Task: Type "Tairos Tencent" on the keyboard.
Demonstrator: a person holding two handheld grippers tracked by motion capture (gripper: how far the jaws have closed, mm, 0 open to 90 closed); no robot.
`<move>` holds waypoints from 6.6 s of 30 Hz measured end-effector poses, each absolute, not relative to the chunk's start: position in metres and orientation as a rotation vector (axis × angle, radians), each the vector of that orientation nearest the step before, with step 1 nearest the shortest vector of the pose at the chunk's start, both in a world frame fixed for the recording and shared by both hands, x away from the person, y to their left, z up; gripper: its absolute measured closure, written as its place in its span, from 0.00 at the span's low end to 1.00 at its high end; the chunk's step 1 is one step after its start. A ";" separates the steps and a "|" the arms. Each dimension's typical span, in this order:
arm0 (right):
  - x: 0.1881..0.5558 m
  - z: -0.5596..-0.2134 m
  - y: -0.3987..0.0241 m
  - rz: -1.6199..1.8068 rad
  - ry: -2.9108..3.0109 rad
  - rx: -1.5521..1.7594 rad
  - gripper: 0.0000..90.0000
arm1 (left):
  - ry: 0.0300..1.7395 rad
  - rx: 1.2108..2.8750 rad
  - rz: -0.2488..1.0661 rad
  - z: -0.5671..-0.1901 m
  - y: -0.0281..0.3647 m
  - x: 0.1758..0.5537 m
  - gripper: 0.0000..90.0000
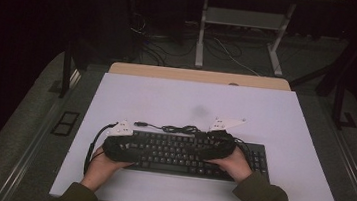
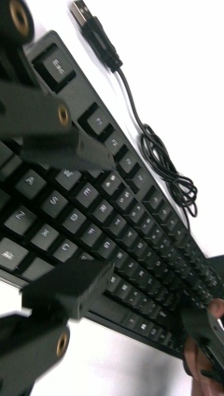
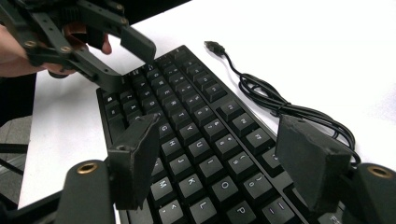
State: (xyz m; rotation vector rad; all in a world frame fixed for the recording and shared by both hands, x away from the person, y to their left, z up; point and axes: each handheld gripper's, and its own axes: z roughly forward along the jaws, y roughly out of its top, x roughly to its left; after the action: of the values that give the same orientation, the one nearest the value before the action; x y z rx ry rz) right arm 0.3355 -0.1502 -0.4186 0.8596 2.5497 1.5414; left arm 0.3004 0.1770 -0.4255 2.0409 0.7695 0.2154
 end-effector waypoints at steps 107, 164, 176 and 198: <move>0.339 -0.417 -0.148 1.519 2.551 0.880 0.35 | 0.761 2.041 0.192 -0.428 0.153 0.305 0.22; 0.343 -0.437 -0.124 1.333 2.719 0.812 0.99 | 0.738 2.053 0.192 -0.432 0.148 0.305 0.17; 0.343 -0.438 -0.124 1.326 2.721 0.816 0.99 | 0.738 2.056 0.192 -0.433 0.147 0.305 0.17; 0.343 -0.437 -0.124 1.310 2.722 0.819 0.99 | 0.739 2.055 0.193 -0.432 0.147 0.305 0.17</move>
State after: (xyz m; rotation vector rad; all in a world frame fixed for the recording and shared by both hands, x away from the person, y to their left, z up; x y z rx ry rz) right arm 0.3432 -0.1239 -0.4368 0.8190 2.7223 1.3098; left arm 0.3049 0.1474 -0.4325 2.0553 0.7389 0.1929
